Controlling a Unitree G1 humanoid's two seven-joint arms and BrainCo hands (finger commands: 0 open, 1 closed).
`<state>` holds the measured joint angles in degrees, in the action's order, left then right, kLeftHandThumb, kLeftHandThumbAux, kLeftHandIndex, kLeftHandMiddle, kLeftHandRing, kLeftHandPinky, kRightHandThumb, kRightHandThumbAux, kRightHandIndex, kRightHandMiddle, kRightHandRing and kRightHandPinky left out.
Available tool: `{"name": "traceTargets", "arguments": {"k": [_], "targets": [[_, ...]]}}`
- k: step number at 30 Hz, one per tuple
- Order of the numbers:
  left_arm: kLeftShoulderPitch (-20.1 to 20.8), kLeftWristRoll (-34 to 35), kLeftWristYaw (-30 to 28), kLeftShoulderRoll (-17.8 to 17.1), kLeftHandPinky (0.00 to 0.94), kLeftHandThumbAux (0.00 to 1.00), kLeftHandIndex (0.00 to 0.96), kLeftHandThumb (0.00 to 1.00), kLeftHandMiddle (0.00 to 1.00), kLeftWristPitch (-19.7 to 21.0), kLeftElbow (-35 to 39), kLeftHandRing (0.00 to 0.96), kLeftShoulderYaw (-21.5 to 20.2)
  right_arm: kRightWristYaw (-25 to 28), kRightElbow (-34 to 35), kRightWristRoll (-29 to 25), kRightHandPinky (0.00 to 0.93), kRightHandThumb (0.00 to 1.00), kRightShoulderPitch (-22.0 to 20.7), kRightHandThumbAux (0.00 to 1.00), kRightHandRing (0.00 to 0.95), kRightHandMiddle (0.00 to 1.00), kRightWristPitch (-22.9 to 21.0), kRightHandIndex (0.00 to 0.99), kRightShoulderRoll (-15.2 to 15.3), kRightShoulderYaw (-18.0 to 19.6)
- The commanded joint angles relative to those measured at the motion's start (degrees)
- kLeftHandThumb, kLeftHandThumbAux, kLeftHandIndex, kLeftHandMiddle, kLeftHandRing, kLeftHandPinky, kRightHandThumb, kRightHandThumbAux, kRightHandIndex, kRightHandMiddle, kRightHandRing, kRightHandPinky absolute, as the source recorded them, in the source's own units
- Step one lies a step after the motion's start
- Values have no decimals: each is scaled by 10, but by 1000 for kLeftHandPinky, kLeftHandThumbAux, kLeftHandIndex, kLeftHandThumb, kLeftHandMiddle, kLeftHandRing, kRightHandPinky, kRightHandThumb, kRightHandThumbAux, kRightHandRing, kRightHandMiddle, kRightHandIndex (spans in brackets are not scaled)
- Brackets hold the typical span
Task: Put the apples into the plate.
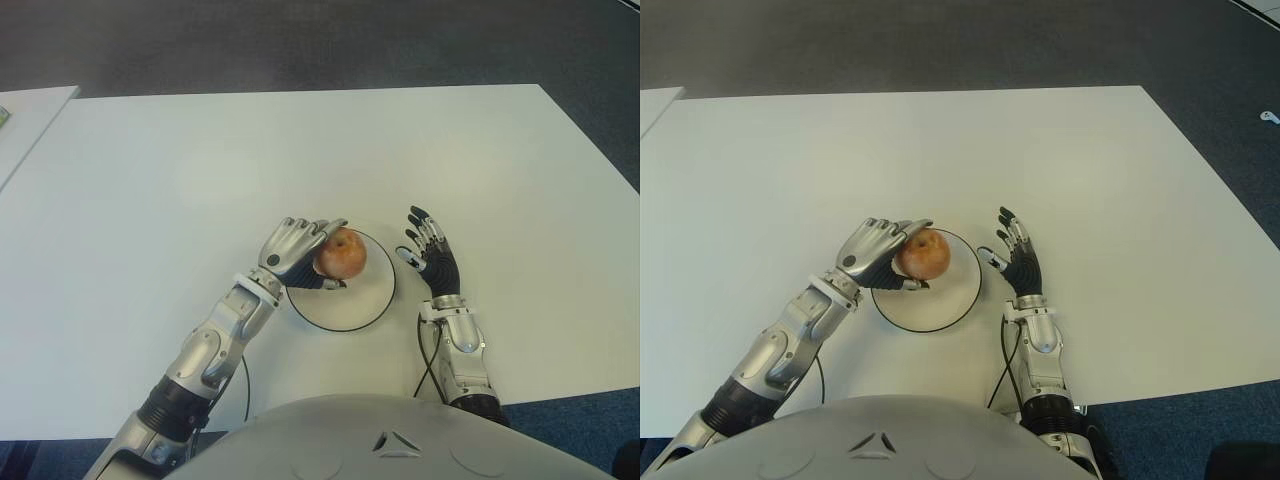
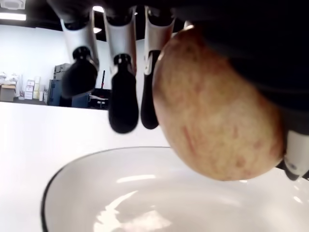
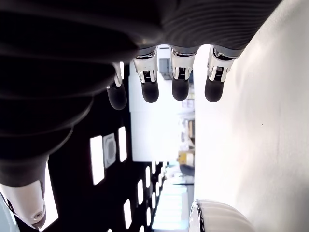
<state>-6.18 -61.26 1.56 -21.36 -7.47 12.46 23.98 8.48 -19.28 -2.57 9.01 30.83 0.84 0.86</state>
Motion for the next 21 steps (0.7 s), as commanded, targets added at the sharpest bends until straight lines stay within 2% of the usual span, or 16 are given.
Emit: {"name": "traceTargets", "arguments": {"k": [1,7,21], "targets": [[-2,1,-22,0,49,343,54,226,52,13,9,46,4,-7,-45,2,0,220,52,610,10,62,-24,108,-21,-13],[-6,1,-29,0,5,305,5,210,5,21,18,4,3,-14,-47,10,0,190,50,603,5,61,-25,109,-19,-16],[-9,2,-29,3,0,301,0,230,0,29,23,0,3,-18,-47,15,0,149,50,604,0,41,-28,82,-14,-23]]}}
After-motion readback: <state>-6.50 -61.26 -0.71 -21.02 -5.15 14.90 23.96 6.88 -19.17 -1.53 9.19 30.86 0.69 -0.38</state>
